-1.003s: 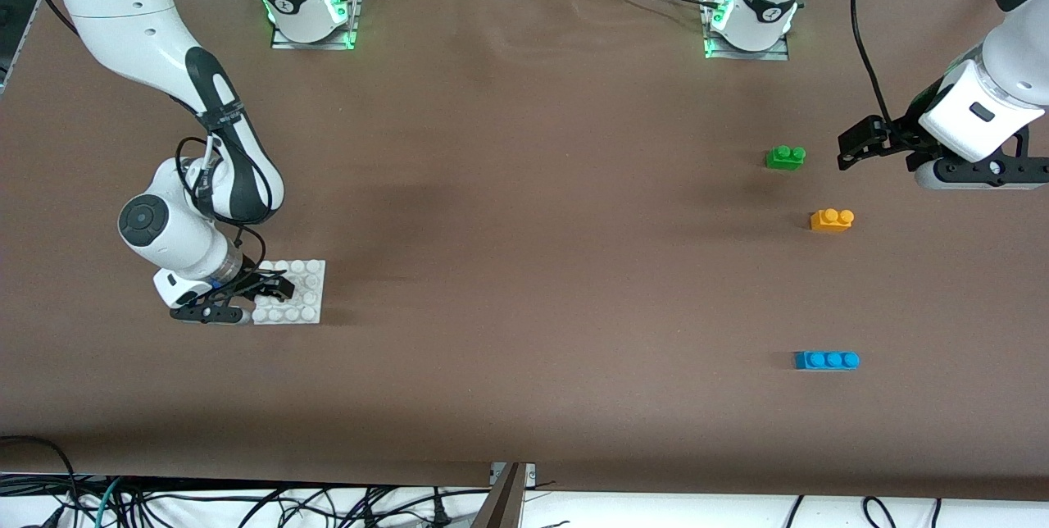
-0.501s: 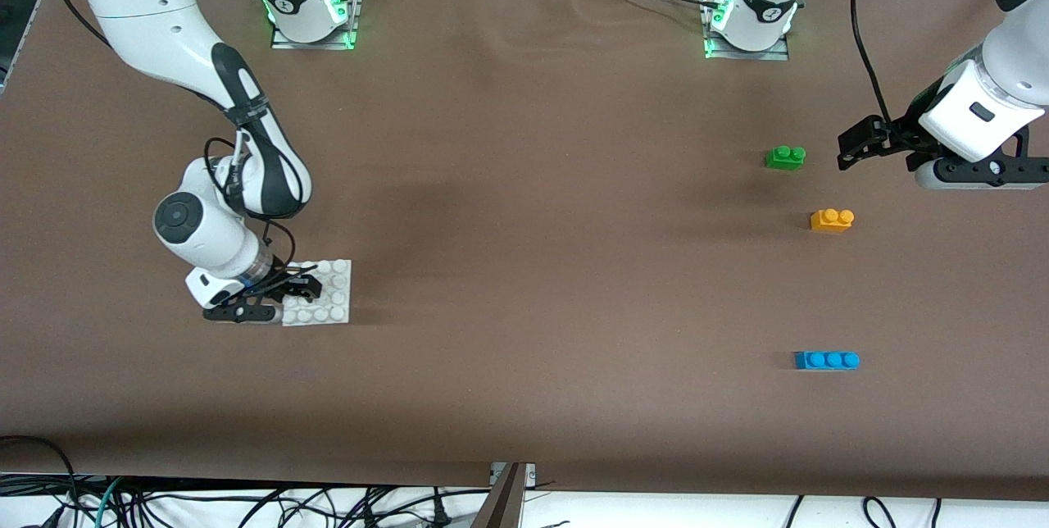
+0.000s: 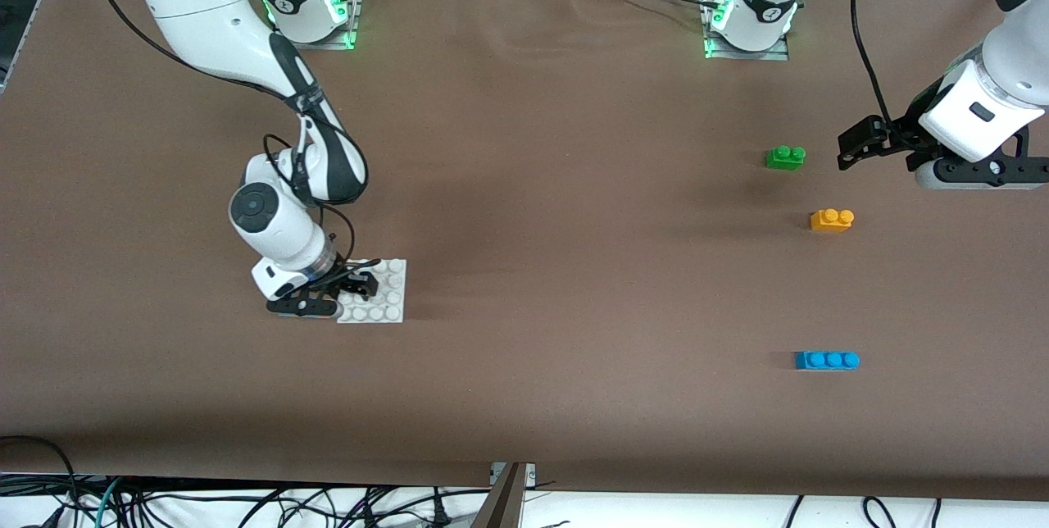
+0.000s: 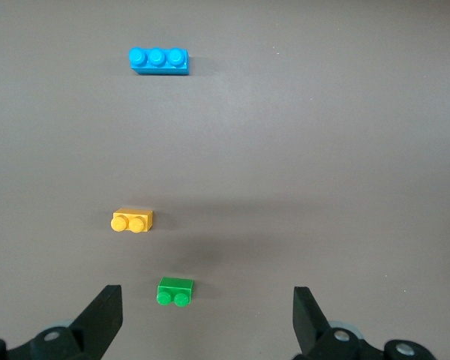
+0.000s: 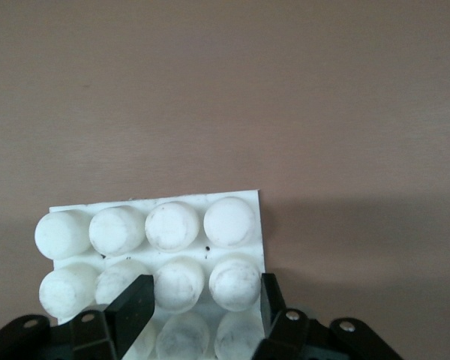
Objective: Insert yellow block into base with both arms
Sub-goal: 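Slide the white base plate with the right gripper toward the table middle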
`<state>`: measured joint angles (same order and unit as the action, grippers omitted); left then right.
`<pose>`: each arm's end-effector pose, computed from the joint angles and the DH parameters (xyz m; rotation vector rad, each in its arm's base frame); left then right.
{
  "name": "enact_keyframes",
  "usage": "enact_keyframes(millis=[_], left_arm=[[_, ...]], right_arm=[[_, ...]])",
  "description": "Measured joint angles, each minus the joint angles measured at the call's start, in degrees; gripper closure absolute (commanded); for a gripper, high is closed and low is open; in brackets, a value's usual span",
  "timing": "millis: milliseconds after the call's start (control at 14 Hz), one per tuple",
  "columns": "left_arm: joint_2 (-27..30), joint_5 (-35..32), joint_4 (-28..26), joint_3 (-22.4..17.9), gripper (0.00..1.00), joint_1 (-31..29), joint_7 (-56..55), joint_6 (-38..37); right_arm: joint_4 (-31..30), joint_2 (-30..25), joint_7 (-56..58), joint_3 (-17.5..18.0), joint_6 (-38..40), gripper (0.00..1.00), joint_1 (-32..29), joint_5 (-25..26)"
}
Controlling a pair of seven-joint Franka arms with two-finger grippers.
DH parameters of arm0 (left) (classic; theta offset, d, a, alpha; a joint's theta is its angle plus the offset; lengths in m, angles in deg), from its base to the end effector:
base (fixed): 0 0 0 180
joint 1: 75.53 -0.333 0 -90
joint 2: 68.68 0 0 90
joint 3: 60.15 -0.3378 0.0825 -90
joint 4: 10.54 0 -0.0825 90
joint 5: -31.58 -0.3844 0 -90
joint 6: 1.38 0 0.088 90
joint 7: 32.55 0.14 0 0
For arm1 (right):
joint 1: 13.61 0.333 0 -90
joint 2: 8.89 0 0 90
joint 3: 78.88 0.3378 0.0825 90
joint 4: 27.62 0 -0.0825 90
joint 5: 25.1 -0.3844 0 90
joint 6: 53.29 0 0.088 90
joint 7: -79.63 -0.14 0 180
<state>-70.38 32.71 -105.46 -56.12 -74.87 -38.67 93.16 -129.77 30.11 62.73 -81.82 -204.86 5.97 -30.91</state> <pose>0.5646 -0.0484 0.5628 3.1225 0.0420 -0.0595 0.6645 0.2004 0.1747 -3.0517 0.1144 -0.2579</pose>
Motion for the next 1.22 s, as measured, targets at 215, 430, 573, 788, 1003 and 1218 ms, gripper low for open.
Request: enact_keyframes(millis=[215, 430, 573, 788, 1003, 1218], left_arm=[[0.0, 0.0, 0.0, 0.0, 0.0, 0.0, 0.0, 0.0], [0.0, 0.0, 0.0, 0.0, 0.0, 0.0, 0.0, 0.0], [0.0, 0.0, 0.0, 0.0, 0.0, 0.0, 0.0, 0.0], [0.0, 0.0, 0.0, 0.0, 0.0, 0.0, 0.0, 0.0], [0.0, 0.0, 0.0, 0.0, 0.0, 0.0, 0.0, 0.0], [0.0, 0.0, 0.0, 0.0, 0.0, 0.0, 0.0, 0.0]], right_arm=[[3.2, 2.2, -5.8, -3.5, 0.0, 0.36, 6.6, 0.0], [7.5, 5.4, -13.0, -8.2, 0.0, 0.36, 15.0, 0.0], [10.6, 7.6, -17.2, -9.9, 0.0, 0.36, 19.1, 0.0], [14.1, 10.0, -22.1, -10.7, 0.0, 0.36, 23.0, 0.1], [17.5, 12.2, -26.7, -10.7, 0.0, 0.36, 26.7, 0.1], [20.1, 14.0, -30.6, -10.9, -0.1, 0.36, 30.0, 0.1]])
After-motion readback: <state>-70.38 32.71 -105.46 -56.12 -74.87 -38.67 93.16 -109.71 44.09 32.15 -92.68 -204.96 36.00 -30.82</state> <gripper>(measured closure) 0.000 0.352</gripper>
